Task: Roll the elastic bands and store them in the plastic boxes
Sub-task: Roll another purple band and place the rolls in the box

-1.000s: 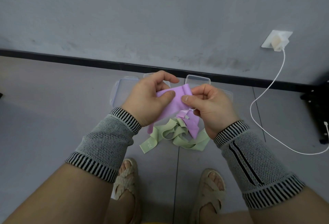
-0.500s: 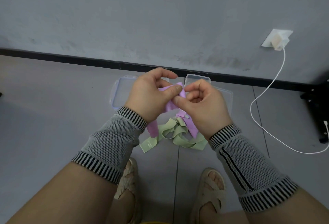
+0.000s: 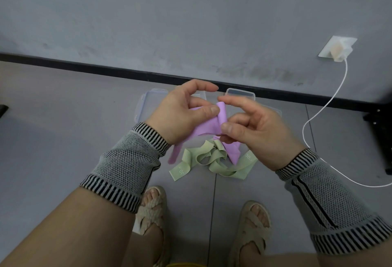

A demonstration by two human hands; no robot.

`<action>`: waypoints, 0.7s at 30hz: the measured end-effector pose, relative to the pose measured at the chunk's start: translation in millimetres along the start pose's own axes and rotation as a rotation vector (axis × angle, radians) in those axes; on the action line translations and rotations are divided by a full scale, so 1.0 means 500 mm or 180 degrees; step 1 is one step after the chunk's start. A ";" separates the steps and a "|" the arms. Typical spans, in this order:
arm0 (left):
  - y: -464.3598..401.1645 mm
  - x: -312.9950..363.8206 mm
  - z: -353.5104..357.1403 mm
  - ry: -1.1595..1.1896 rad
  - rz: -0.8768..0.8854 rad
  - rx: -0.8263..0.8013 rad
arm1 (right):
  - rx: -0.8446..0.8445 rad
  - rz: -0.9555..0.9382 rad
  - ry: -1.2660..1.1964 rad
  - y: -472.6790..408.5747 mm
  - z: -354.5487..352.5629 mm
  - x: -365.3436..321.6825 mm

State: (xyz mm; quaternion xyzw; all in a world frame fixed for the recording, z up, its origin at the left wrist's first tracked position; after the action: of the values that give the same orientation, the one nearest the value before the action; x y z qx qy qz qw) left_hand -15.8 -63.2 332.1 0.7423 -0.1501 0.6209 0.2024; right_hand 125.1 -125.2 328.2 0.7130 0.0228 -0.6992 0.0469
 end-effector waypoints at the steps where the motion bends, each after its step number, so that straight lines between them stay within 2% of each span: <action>1: 0.000 0.000 0.001 -0.0021 -0.0003 -0.0010 | 0.0021 0.0005 0.0023 -0.001 -0.002 0.001; 7: -0.001 -0.002 0.009 -0.0130 -0.0155 -0.0023 | 0.0206 -0.0067 0.0406 -0.006 -0.004 0.013; 13: 0.002 0.001 -0.001 -0.0006 -0.0209 -0.0088 | -0.0152 -0.0057 0.0756 0.000 0.004 0.009; 18: 0.003 0.000 0.002 0.0066 -0.0201 -0.0272 | -0.0080 -0.0152 0.0838 0.003 0.001 0.005; 21: 0.000 -0.009 0.000 -0.0163 -0.0216 -0.0378 | -0.0084 -0.0146 0.0826 0.006 -0.002 0.004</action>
State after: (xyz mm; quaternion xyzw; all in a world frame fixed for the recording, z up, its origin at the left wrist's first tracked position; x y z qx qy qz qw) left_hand -16.5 -63.5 327.8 0.7492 -0.1665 0.5845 0.2632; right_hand 126.5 -128.0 326.3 0.7960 0.0541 -0.6017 0.0370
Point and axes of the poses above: each hand's wrist, its own y-axis away from the middle knuckle, its own z-axis out of the palm, x = y × z, the point moved 4 cm from there along -y, towards the middle knuckle, and after that the axes turned 1 degree about -z, right-handed, at the moved point
